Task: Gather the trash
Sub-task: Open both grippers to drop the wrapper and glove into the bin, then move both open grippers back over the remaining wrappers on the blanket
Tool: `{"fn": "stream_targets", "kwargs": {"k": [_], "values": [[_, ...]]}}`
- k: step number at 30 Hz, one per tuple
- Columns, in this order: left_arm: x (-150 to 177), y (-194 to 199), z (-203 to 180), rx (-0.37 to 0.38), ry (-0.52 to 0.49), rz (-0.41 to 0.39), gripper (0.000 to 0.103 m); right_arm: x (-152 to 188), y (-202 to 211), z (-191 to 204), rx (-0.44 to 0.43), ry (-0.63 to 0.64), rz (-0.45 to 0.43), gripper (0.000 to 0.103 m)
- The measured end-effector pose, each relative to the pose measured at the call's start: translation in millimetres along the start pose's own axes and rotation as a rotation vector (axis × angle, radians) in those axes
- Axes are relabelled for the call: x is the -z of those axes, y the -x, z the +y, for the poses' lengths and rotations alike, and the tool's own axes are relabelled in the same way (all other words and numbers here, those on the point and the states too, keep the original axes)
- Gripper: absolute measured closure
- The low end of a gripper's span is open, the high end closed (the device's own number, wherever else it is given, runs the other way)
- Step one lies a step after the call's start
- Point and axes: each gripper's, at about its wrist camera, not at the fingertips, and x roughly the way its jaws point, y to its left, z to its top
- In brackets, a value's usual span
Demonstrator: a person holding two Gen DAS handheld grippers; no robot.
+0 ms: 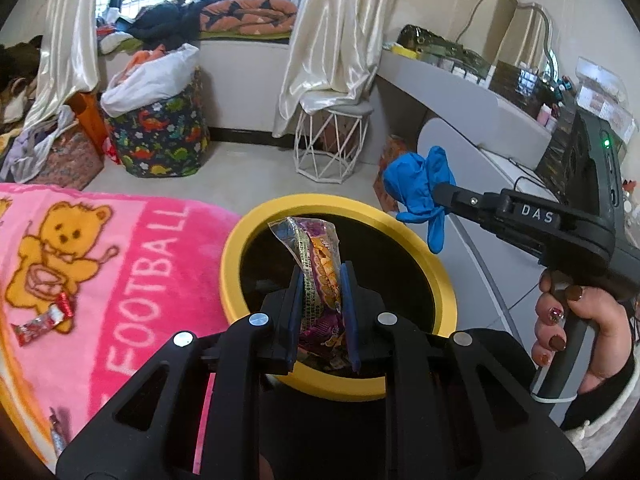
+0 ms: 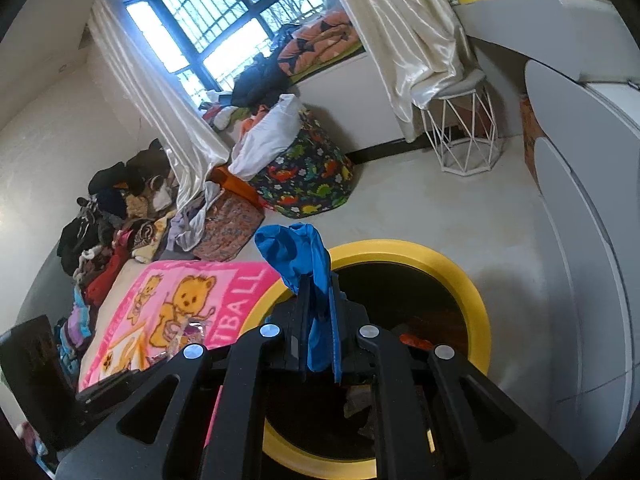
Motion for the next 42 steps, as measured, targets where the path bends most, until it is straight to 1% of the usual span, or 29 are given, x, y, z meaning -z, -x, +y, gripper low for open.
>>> {"fn": "stream_targets", "kwargs": {"k": [5,7,8,9,10,11,12,13,14,15,16,20,23,24,30,34,41,42], "values": [[2.3,-22.9,-3.9,0.009,-0.011,0.05,0.09,0.1,-4.5,-13.1,-0.012,-0.057,0.012,0.092],[3.1,-32.4,-3.3,0.022,-0.008,0.07,0.089,-0.3,-6.9,-17.3,-0.008,-0.067,0.021,0.084],[3.6,-35.5,-2.9,0.022,-0.006,0.077,0.087,0.5,-8.9,-19.2,-0.006,-0.074,0.029,0.073],[3.9,-40.4,-1.3,0.017,-0.001,0.086,0.083,0.6,-9.8,-20.5,0.005,-0.083,0.031,0.057],[4.7,-44.9,1.1,0.019,0.008,0.102,0.061,1.0,-10.7,-21.1,0.017,-0.092,0.031,0.054],[6.5,-47.8,2.9,0.014,0.018,0.111,0.041,1.1,-11.5,-21.5,0.019,-0.094,0.031,0.053],[8.8,-50.1,5.7,0.003,0.029,0.116,0.037,1.4,-12.0,-21.6,0.02,-0.093,0.032,0.052],[10.9,-50.6,7.9,0.003,0.037,0.117,0.035,1.6,-12.2,-21.4,0.024,-0.092,0.03,0.05],[11.8,-49.4,8.9,0.002,0.043,0.112,0.029,2.0,-11.9,-21.0,0.028,-0.093,0.025,0.045],[13.3,-46.6,10.7,-0.003,0.052,0.1,0.022,2.5,-11.2,-20.8,0.029,-0.094,0.021,0.042],[12.9,-44.5,11.7,-0.009,0.057,0.089,0.01,2.5,-11.1,-20.9,0.03,-0.094,0.018,0.041],[11.9,-29.7,17.2,-0.027,0.079,0.034,0.011,3.2,-10.5,-17.9,0.036,-0.081,0.012,0.034],[8.9,-21.5,22.7,-0.052,0.083,0.012,0.011,3.5,-9.3,-9.9,0.049,-0.052,0.003,0.03],[8.7,-18.0,25.1,-0.06,0.089,0.004,0.011,3.1,-8.7,-6.7,0.061,-0.037,-0.001,0.026],[8.8,2.6,39.2,-0.103,0.118,-0.035,0.011,3.2,-1.3,13.3,0.137,0.074,-0.051,0.021],[10.6,16.1,48.2,-0.125,0.124,-0.062,0.011,6.5,-1.3,24.8,0.126,0.1,-0.063,0.019],[10.2,37.8,62.7,-0.169,0.123,-0.111,0.011,14.0,-3.8,49.0,0.092,0.148,-0.057,0.019],[10.3,40.7,64.9,-0.174,0.123,-0.117,0.011,14.9,-4.5,53.1,0.074,0.147,-0.052,0.019]]}}
